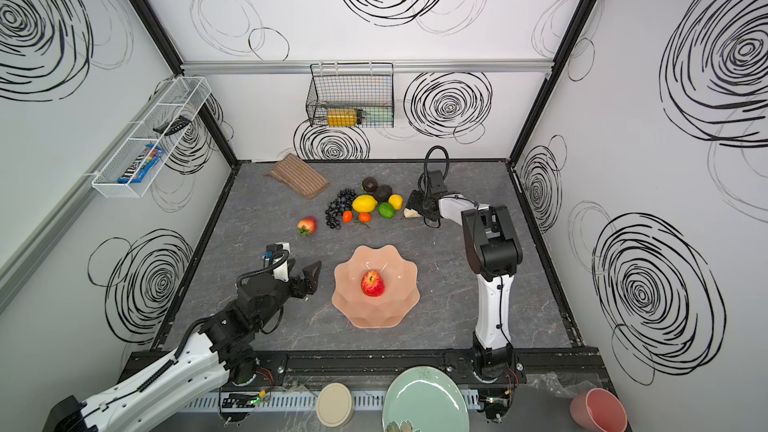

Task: Place and organize the fake fruits in the fruit bowl
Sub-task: 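Lift the cream pear with the right gripper and carry it over the bowl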

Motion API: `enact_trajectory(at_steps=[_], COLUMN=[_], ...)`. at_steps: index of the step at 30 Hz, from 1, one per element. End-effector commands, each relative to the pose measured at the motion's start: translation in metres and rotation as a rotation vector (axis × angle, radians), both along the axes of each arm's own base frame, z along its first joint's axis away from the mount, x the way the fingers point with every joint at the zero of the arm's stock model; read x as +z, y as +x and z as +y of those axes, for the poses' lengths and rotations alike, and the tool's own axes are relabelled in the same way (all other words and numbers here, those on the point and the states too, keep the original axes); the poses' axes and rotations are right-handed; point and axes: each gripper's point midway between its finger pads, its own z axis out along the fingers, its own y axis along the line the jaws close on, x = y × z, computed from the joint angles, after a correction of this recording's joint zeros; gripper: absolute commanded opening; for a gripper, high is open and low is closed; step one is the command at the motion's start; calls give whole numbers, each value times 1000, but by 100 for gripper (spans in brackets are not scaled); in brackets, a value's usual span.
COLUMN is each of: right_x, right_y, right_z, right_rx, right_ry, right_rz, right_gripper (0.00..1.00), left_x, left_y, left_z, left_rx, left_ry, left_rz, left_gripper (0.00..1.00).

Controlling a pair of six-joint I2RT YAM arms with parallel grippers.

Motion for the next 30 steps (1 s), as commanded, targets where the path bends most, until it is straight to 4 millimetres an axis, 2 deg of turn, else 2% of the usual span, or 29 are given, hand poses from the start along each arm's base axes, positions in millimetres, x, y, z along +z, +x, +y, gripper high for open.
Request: enact_trajectory(at_steps=[1, 5, 8, 14, 19, 23, 30], right_x=[33, 52, 68, 102, 126, 140, 164], right_y=[-2, -20, -42, -90, -132, -164, -216], right_z=[1, 2, 6, 16, 33, 49, 91], right_rx=[8, 19, 34, 81, 139, 153, 208], right_ry=[36, 83, 155, 307, 457, 538, 666], right_rz=[-69, -103, -121, -155, -171, -178, -196], right_gripper=[74, 74, 74, 74, 73, 73, 72], left_x=[16, 16, 18, 39, 80, 101, 107], left_y=[5, 4, 1, -5, -16, -24, -33], left_z=[-4, -12, -24, -61, -98, -124, -166], left_rx=[-7, -48, -112, -277, -363, -405, -460], left_ry=[-38, -45, -73, -186, -187, -185, -158], left_rz=[-53, -51, -60, -108, -281, -376, -450], left_gripper=[95, 94, 94, 95, 97, 97, 97])
